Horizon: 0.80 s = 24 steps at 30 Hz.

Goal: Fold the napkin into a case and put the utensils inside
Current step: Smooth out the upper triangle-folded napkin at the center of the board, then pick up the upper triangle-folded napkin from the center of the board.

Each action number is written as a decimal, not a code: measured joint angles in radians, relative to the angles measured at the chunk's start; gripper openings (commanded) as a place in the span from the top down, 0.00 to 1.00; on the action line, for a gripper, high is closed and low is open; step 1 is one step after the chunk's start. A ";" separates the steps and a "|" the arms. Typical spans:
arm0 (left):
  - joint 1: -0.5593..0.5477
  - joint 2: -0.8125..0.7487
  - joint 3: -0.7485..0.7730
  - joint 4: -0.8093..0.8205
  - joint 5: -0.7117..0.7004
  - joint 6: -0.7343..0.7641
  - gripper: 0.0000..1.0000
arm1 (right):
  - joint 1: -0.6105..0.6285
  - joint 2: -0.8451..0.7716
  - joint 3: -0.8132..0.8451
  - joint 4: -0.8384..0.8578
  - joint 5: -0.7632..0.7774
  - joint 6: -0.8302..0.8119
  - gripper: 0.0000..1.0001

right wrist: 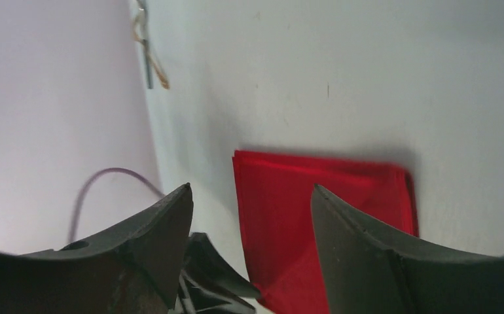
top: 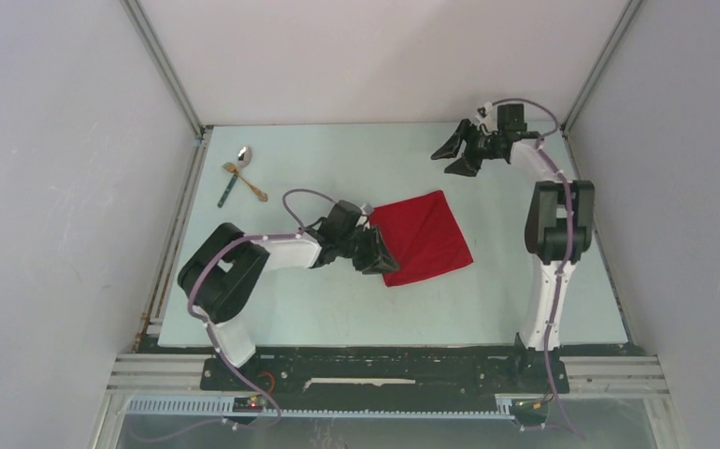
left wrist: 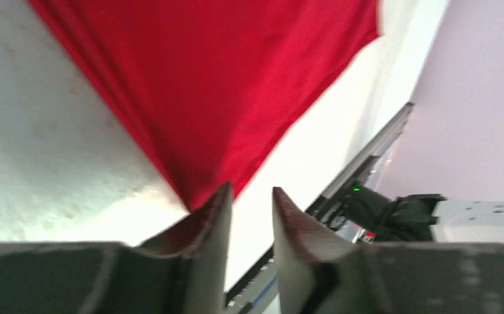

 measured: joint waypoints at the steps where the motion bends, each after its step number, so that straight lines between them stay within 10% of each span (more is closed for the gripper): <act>1: 0.002 -0.018 0.011 -0.011 -0.003 0.004 0.58 | 0.005 -0.043 -0.010 -0.055 0.044 -0.032 0.25; 11: 0.068 -0.569 -0.032 -0.184 -0.087 0.058 0.44 | 0.338 -0.729 -0.439 -0.341 0.621 -0.223 0.39; 17: 0.151 -0.922 -0.145 -0.357 -0.166 0.114 0.42 | 0.639 -0.703 -0.487 -0.420 0.808 -0.230 0.52; 24: 0.211 -1.095 -0.257 -0.550 -0.221 0.152 0.41 | 0.841 -0.480 -0.410 -0.469 0.922 -0.237 0.34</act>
